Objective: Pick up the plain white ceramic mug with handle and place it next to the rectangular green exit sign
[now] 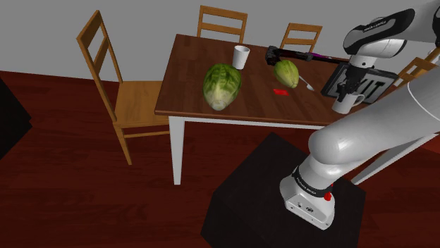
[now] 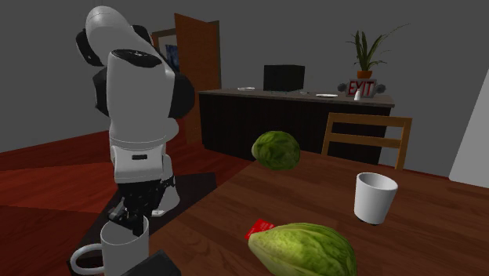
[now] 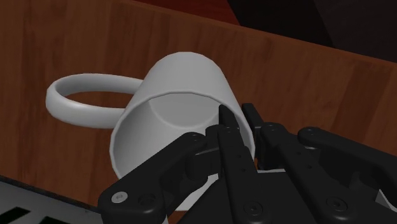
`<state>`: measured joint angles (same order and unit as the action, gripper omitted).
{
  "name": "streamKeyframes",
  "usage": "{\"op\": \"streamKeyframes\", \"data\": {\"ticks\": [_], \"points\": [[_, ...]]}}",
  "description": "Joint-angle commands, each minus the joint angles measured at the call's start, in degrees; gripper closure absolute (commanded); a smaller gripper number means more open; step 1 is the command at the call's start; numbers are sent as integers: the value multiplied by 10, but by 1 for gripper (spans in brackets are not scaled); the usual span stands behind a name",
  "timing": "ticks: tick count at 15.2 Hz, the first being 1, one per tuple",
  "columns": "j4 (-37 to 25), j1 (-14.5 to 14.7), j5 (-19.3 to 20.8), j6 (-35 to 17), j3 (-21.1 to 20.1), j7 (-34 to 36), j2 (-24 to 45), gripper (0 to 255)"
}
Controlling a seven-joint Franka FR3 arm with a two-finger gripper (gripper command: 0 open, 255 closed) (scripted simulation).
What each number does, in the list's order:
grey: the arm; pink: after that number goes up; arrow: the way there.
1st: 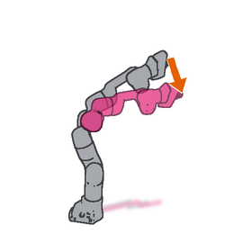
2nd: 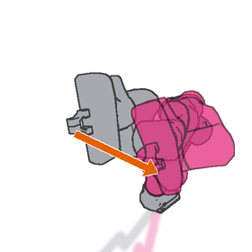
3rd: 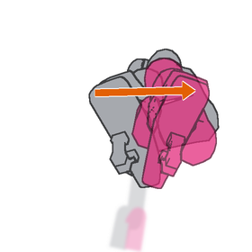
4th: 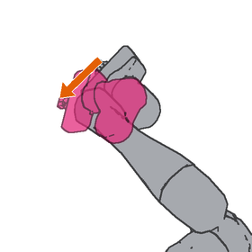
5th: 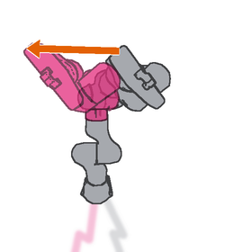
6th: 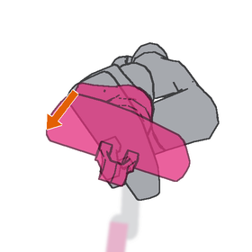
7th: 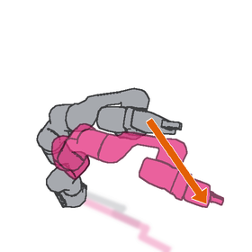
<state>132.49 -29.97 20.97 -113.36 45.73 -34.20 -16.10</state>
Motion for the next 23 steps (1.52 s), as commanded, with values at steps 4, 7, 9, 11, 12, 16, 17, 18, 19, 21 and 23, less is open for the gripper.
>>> {"op": "streamKeyframes", "data": {"ticks": [4, 7, 9, 11, 12, 16, 17, 18, 19, 21, 23], "points": [[17, 1, -2, -29, 8, -1, 13, 255], [17, 2, -2, -29, 8, -1, 13, 255], [17, 2, -2, -29, 8, -1, 13, 255], [17, 2, -2, -29, 8, -1, 13, 0], [17, 2, -2, -29, 8, -1, 13, 0], [17, 2, -2, -29, 8, -1, 13, 0], [4, 2, -2, -8, 1, 1, 5, 0], [-10, 3, -2, 13, -5, 3, -3, 0], [-25, 3, -3, 33, -11, 4, -8, 0], [-37, 4, -4, 49, -16, 4, -12, 0], [-37, 4, -4, 49, -16, 4, -12, 0]]}}
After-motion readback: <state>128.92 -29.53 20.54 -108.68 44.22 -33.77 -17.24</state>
